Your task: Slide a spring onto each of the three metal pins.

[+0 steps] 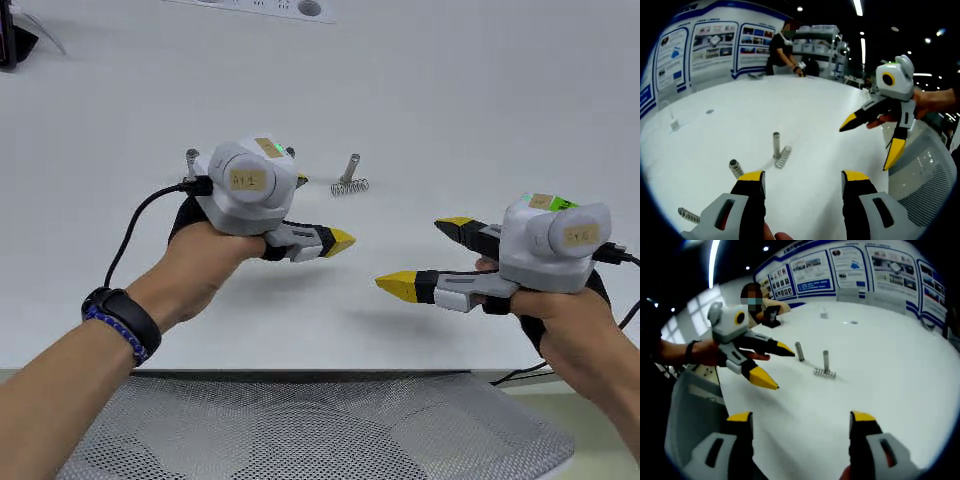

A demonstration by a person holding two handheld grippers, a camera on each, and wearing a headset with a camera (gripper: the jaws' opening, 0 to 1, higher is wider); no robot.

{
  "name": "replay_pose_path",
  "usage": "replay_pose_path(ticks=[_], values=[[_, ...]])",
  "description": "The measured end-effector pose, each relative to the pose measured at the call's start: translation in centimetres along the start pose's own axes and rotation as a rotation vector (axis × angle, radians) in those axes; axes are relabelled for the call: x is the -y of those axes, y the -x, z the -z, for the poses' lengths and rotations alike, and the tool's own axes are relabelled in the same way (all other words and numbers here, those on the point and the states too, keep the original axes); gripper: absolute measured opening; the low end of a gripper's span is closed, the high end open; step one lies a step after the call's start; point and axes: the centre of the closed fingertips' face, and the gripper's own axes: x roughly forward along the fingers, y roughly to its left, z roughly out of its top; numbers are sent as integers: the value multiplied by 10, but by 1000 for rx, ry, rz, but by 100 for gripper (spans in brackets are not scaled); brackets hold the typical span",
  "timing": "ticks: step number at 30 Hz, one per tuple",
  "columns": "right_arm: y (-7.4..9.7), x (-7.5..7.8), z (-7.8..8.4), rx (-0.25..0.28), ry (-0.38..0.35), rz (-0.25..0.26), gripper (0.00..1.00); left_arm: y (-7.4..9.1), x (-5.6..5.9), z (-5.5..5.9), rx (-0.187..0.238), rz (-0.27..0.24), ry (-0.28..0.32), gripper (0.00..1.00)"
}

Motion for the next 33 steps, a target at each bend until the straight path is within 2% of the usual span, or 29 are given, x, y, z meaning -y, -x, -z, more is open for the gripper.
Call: replay_pose_path(ticks=[11,16,19,28,31,33], values=[[6,7,4,10,-12,1,80,-29,-6,-2,-26,-18,-11,56],[9,10,9,1,-21,10,79,-42,-10,1,-37,-24,21,51],[10,10,10,3,-26,12,79,-48,-13,4,-52,-38,9,50],[12,15,13,0,-37,18,78,-62,-24,10,-74,-66,9,43],[12,14,13,-1,-40,19,78,-63,-29,10,-73,-83,9,38],[12,16,13,-2,-43,22,78,-63,-31,10,-68,-90,8,31]])
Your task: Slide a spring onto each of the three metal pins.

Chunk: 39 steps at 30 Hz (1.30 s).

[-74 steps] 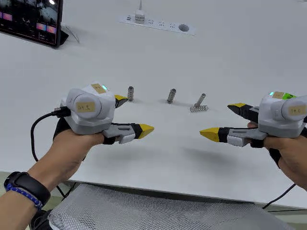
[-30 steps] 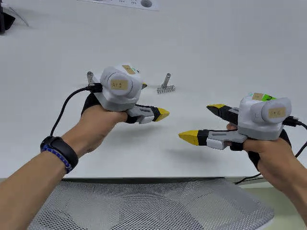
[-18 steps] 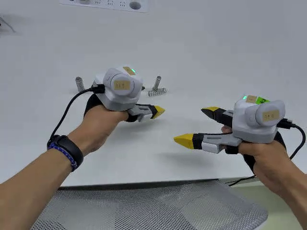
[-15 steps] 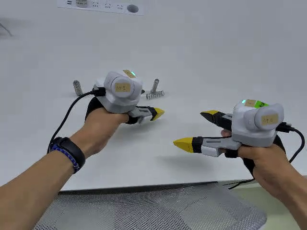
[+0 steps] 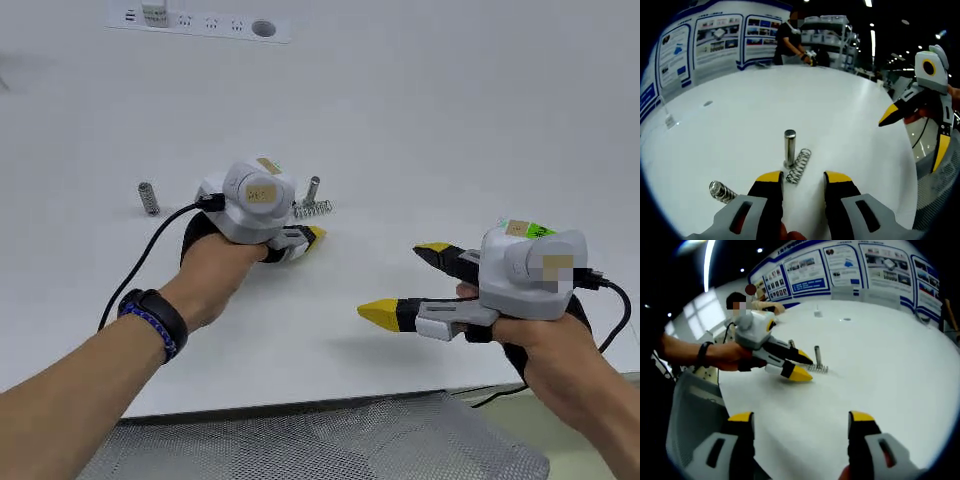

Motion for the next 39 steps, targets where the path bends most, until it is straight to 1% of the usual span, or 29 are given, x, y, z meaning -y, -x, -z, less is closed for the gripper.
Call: replay_pose_path(ticks=[2,3,4,6,9,11,12,17,20,23,28,31,33,39], values=[[0,3,2,-4,-2,11,78,-1,-2,2,-3,-13,-8,28],[0,5,3,-3,-6,14,78,-1,-2,0,5,-14,-11,27],[0,5,3,-2,-11,16,78,-1,-2,0,4,-16,-10,26],[1,3,3,-2,-15,18,78,-1,-5,0,4,-28,-16,23],[1,1,3,-1,-13,16,78,-1,-6,0,7,-33,-13,19],[1,1,5,-3,-18,20,78,-1,-7,0,10,-34,-9,14],[1,1,6,-4,-20,23,78,0,-7,0,13,-29,-2,14],[2,-2,7,-3,-24,25,77,5,-5,4,7,-23,-9,12],[1,-3,7,-3,-26,24,77,10,-2,7,5,-16,-13,11],[-1,-6,7,-6,-23,21,77,20,4,13,1,-15,-24,11],[-5,-12,1,-1,-18,11,77,38,10,29,-14,-18,-29,11],[-7,-16,-1,-3,-16,6,77,47,10,34,-20,-23,-27,11],[-8,-18,-2,-4,-12,1,77,53,8,38,-25,-32,-28,11],[-12,-24,-5,-2,-3,-6,77,59,1,41,-26,-46,-18,11]])
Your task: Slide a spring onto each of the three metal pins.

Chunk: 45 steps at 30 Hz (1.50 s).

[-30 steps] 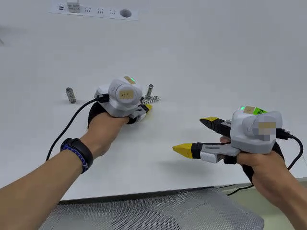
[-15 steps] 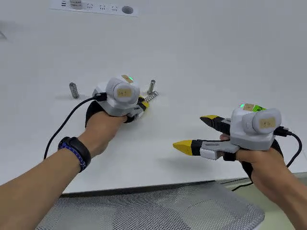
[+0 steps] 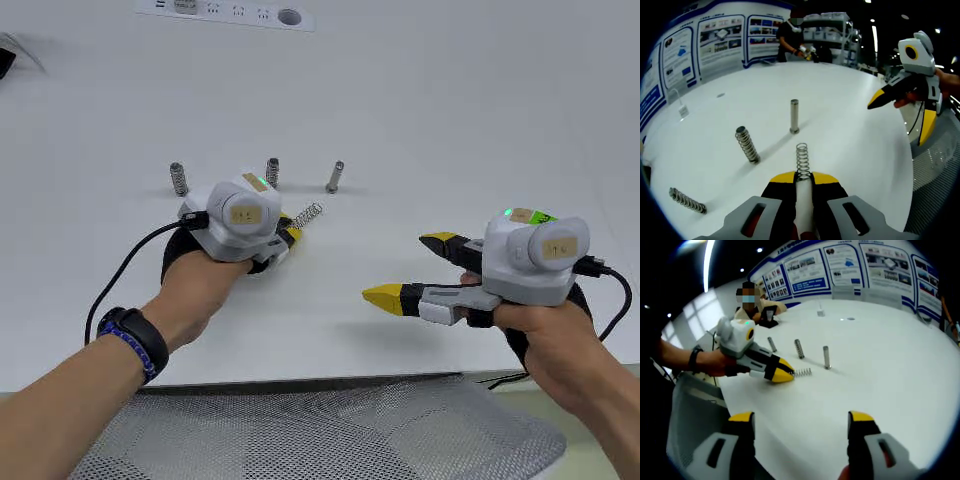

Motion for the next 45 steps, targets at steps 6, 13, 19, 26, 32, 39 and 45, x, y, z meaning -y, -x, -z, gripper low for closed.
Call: replay_pose_path(ticks=[6,13,19,26,32,39,45], values=[[-1,-6,1,-9,8,-11,77,-8,-6,-4,6,-4,14,18],[0,-6,3,-20,18,-14,77,-20,-16,-10,-1,-45,-27,15],[-1,-6,3,-18,15,-15,77,-20,-18,-8,-25,-48,-35,11],[-9,-11,-2,-3,-8,-40,76,-9,-17,-6,-10,-26,8,10],[-16,-14,-5,-6,-13,-57,76,1,-13,-4,2,-10,14,10],[-21,-14,-7,-9,-21,-68,75,14,-12,0,9,-11,12,10],[-25,-15,-15,15,-32,-81,73,23,-14,3,28,-5,13,10]])
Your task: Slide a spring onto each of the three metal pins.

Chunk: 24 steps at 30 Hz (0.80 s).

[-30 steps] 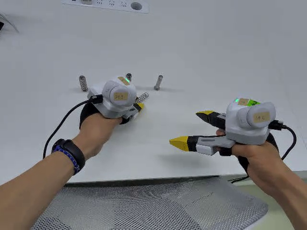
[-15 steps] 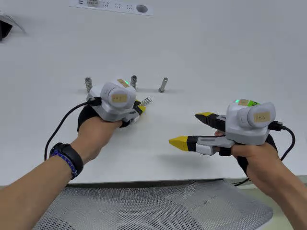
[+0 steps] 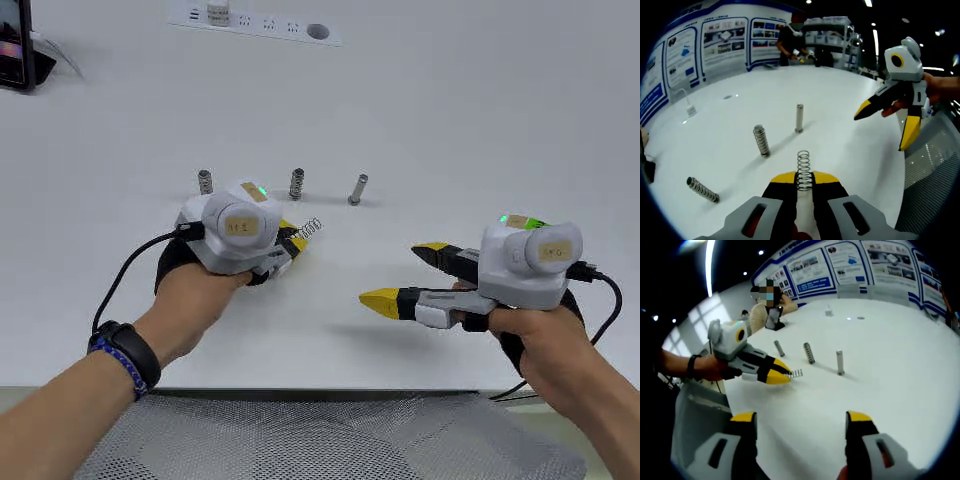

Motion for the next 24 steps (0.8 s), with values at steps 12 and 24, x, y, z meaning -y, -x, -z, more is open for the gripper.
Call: replay_pose_path(ticks=[12,24], values=[[-12,-10,-10,15,3,-55,68,30,9,8,2,1,-7,10],[-28,-31,-24,11,33,-143,60,59,7,11,2,-12,-24,10]])
